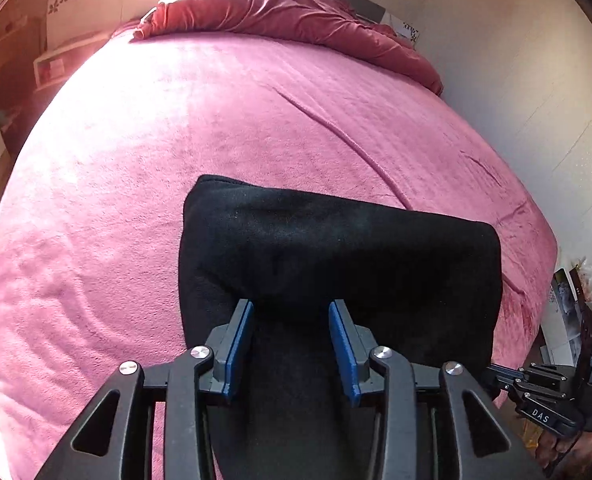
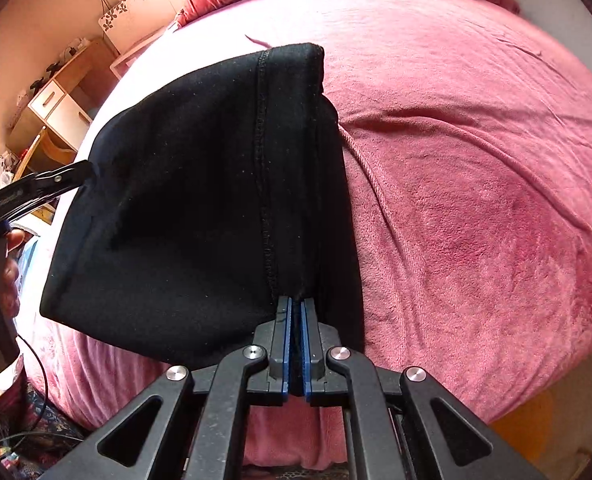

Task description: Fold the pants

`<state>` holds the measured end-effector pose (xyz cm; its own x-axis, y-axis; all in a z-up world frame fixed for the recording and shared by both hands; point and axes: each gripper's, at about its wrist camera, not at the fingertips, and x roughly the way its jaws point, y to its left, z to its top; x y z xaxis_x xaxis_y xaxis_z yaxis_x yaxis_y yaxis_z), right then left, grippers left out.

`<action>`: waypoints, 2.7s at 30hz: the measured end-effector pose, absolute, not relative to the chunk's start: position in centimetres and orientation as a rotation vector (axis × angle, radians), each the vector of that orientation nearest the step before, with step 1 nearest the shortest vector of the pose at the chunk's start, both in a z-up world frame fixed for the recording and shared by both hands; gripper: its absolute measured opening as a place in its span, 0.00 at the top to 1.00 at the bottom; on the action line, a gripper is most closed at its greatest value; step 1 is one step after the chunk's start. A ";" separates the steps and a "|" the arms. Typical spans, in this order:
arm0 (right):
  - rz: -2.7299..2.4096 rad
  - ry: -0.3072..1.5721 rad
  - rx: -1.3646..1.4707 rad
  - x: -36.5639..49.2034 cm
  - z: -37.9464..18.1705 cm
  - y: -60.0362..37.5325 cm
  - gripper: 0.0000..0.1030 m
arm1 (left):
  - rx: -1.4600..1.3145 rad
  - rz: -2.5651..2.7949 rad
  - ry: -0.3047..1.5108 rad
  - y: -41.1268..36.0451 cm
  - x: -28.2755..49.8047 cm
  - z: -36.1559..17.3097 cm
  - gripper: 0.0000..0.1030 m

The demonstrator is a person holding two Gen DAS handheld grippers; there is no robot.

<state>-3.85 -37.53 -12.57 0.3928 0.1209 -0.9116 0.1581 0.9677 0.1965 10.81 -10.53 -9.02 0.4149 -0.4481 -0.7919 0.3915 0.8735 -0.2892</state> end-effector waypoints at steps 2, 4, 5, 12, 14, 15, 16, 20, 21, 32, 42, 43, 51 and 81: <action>-0.031 1.160 0.276 -4.2 -12.3 -37.8 0.95 | -0.061 -0.507 0.975 -9.7 9.8 -8.0 0.51; -0.042 1.153 0.282 -4.5 -11.8 -37.9 0.93 | -0.059 -0.490 0.949 -8.9 9.0 -7.3 0.51; -0.055 1.151 0.277 -4.6 -11.6 -38.0 0.90 | -0.054 -0.480 0.937 -8.5 8.5 -6.9 0.51; -0.101 1.091 0.202 -5.2 -8.5 -36.3 0.89 | -0.050 -0.450 0.893 -7.1 6.5 -6.1 0.51; -0.092 1.071 0.188 -5.1 -7.6 -35.6 0.89 | -0.053 -0.444 0.891 -6.7 5.9 -5.9 0.51; -0.089 1.066 0.181 -5.0 -7.2 -35.1 0.89 | -0.056 -0.444 0.891 -6.5 5.8 -5.9 0.51; -0.084 1.065 0.177 -4.8 -6.9 -34.7 0.88 | -0.054 -0.442 0.888 -6.7 5.7 -5.9 0.51; -0.066 1.056 0.194 -4.1 -6.5 -33.3 0.85 | -0.047 -0.445 0.880 -6.3 5.2 -5.6 0.51; -0.062 1.054 0.200 -3.3 -7.0 -33.0 0.85 | -0.047 -0.445 0.881 -6.3 5.1 -5.6 0.51; -0.045 1.025 0.231 -2.5 -7.6 -30.2 0.66 | -0.041 -0.431 0.888 -6.2 4.0 -5.9 0.51; -0.114 1.000 0.229 -3.2 -7.7 -28.3 0.49 | -0.060 -0.393 0.870 -5.4 3.1 -5.5 0.51; -0.114 1.000 0.231 -3.4 -7.7 -28.3 0.49 | -0.064 -0.388 0.871 -5.3 3.1 -5.5 0.51; -0.097 0.918 0.332 -4.9 -5.6 -31.1 0.21 | -0.101 -0.430 0.832 -3.8 1.9 -4.3 0.51; 0.251 1.007 0.591 7.6 -9.7 -37.5 0.59 | -0.512 -0.715 0.994 -1.3 12.4 -8.1 0.69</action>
<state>7.56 -37.52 -9.73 0.5228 0.4590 -0.7183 0.0688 0.8172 0.5723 12.44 -1.25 -8.12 0.3547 -0.7420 -0.5689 0.3033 0.6669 -0.6806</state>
